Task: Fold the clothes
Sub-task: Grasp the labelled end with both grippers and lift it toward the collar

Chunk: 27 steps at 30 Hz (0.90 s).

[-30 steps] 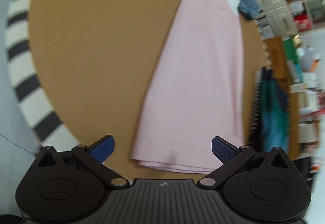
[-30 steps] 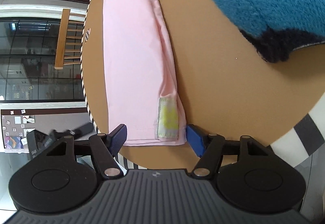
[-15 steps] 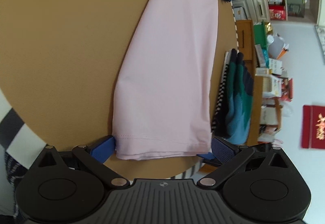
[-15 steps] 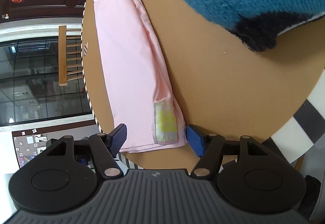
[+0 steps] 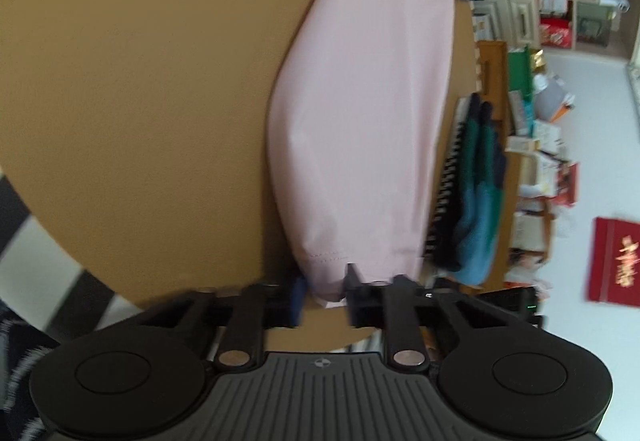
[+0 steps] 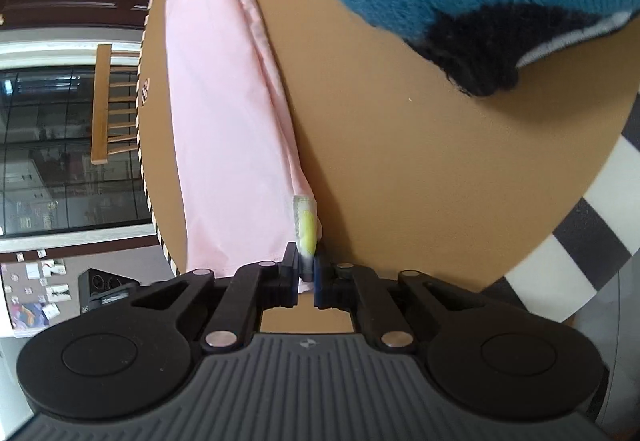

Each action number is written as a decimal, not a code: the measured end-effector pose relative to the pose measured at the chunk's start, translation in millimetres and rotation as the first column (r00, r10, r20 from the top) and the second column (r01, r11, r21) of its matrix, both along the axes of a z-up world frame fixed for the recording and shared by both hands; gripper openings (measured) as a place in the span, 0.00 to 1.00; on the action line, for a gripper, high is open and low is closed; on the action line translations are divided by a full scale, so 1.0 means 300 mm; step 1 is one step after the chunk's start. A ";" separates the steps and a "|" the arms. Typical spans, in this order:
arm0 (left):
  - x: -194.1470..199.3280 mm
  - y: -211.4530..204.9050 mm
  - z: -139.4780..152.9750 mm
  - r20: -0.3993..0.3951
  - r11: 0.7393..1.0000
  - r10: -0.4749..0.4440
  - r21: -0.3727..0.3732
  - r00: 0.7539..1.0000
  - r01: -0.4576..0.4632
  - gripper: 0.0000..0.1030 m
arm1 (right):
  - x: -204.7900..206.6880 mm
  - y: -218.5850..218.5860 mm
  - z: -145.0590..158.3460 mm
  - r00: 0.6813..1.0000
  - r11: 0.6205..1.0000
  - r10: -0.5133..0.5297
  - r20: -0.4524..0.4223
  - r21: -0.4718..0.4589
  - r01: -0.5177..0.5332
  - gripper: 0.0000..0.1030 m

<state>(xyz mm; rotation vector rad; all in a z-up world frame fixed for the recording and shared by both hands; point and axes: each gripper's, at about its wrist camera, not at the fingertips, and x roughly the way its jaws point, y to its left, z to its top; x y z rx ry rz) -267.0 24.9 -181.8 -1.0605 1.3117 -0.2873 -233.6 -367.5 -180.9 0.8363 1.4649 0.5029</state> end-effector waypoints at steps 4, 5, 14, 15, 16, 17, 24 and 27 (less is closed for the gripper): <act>-0.011 0.001 0.035 0.054 0.997 -0.015 0.078 0.998 0.010 0.08 | -0.005 0.012 0.006 1.000 1.000 -0.008 0.028 -0.005 0.008 0.06; -0.013 0.003 0.043 0.064 0.996 -0.011 0.087 0.998 0.006 0.08 | -0.008 0.012 0.010 0.999 1.000 -0.004 0.031 -0.002 0.004 0.06; -0.099 -0.052 0.083 0.055 0.996 -0.021 0.082 0.998 0.016 0.08 | -0.058 -0.010 0.047 0.999 0.999 0.037 0.039 0.031 -0.039 0.06; -0.128 -0.063 0.089 0.046 0.997 -0.025 0.078 0.999 0.021 0.08 | -0.085 -0.018 0.050 0.999 0.998 0.049 0.022 0.037 -0.050 0.06; -0.156 -0.074 0.095 0.037 0.997 -0.029 0.073 0.999 0.026 0.08 | -0.113 -0.027 0.052 0.998 0.997 0.061 0.006 0.042 -0.062 0.06; -0.194 -0.078 0.106 0.026 0.998 -0.021 0.060 0.999 0.019 0.08 | -0.140 -0.036 0.055 0.997 0.996 0.074 -0.011 0.048 -0.073 0.06; -0.375 -0.065 0.233 0.005 0.993 0.119 -0.023 0.993 -0.119 0.08 | -0.244 -0.082 0.136 0.994 0.986 0.090 -0.053 0.145 -0.082 0.06; -0.319 -0.033 0.323 0.071 0.982 0.187 -0.043 0.980 -0.184 0.08 | -0.125 -0.054 0.215 0.998 0.978 0.066 0.020 0.195 -0.069 0.06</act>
